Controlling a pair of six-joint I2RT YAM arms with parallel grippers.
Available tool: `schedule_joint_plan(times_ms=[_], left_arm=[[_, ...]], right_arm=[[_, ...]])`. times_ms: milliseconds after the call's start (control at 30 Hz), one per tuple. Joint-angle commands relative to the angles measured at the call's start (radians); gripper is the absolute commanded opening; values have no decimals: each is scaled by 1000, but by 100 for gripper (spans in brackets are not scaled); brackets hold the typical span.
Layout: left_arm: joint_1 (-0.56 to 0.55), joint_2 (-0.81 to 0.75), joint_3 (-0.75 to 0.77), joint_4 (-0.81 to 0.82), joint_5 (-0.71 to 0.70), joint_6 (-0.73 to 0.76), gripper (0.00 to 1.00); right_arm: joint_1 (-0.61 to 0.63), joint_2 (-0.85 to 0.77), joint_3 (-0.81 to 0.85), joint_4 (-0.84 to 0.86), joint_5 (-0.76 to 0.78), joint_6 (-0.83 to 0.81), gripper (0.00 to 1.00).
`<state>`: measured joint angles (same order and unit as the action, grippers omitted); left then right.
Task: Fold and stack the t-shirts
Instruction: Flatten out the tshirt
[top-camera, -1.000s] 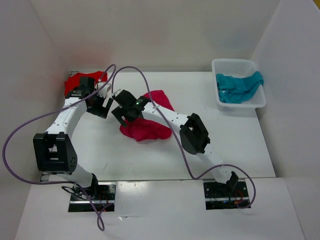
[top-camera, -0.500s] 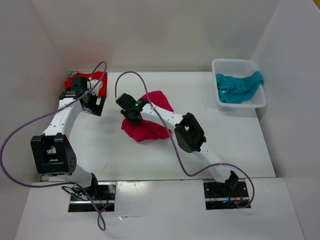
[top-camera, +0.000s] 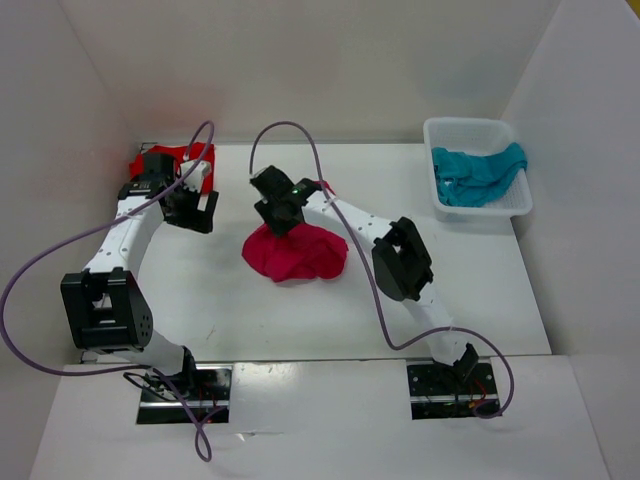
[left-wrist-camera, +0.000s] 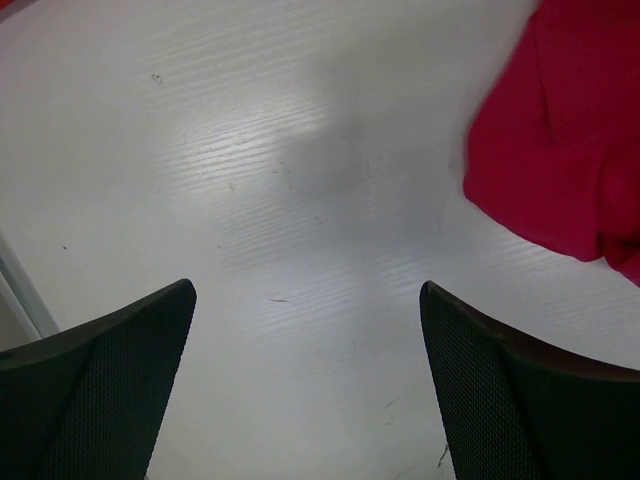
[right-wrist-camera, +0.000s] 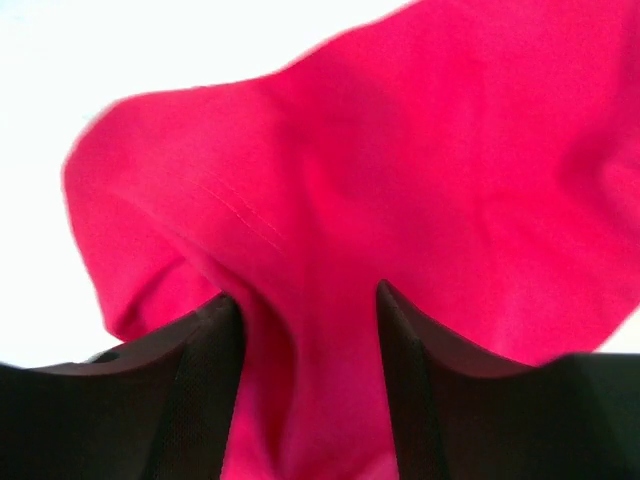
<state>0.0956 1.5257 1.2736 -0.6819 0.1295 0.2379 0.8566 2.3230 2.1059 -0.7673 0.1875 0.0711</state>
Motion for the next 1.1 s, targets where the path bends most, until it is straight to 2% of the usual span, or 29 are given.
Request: schedule_joint_plan(times_ms=[0, 67, 100, 233, 300, 367, 467, 500, 600, 633, 733, 767, 833, 867, 967, 1000, 1067], left_arm=[[0, -9, 32, -13, 45, 20, 99], [0, -9, 32, -13, 45, 20, 99], [0, -9, 32, -13, 45, 20, 99], [0, -9, 32, -13, 56, 20, 99], [0, -9, 32, -25, 79, 29, 99], [0, -9, 32, -39, 160, 50, 99], [-34, 1, 41, -62, 272, 70, 99], [-48, 13, 65, -74, 288, 70, 99], [-129, 59, 108, -88, 298, 70, 99], [-179, 82, 139, -100, 298, 70, 99], [-264, 123, 176, -110, 308, 70, 99], [-328, 134, 185, -110, 308, 80, 99], [-402, 171, 196, -110, 282, 90, 99], [-478, 185, 196, -110, 230, 101, 99], [-609, 231, 158, -42, 133, 110, 99], [-635, 252, 142, -4, 57, 110, 99], [-677, 274, 103, 28, -10, 110, 99]], right_arm=[[-24, -59, -41, 36, -29, 12, 52], [-24, -59, -52, 45, -42, 12, 43], [-24, -48, -52, 45, -42, 12, 29], [-24, -48, -43, 45, -42, 21, 0], [-44, -57, -31, 54, -77, 21, 0], [-62, -71, -21, 54, -100, 50, 0], [-148, -132, -47, 83, -138, 128, 0], [-215, -205, -93, 101, -161, 150, 0], [-329, -369, -190, 149, -183, 214, 0], [-388, -405, -207, 149, -163, 214, 0], [-457, -525, -262, 122, -64, 202, 0], [-473, -548, -295, 112, -47, 202, 0], [-531, -620, -336, 91, -20, 202, 0], [-556, -645, -378, 91, -20, 214, 0], [-633, -746, -460, 109, -71, 223, 0], [-642, -766, -471, 124, -85, 223, 0], [-642, -791, -471, 115, -111, 232, 0]])
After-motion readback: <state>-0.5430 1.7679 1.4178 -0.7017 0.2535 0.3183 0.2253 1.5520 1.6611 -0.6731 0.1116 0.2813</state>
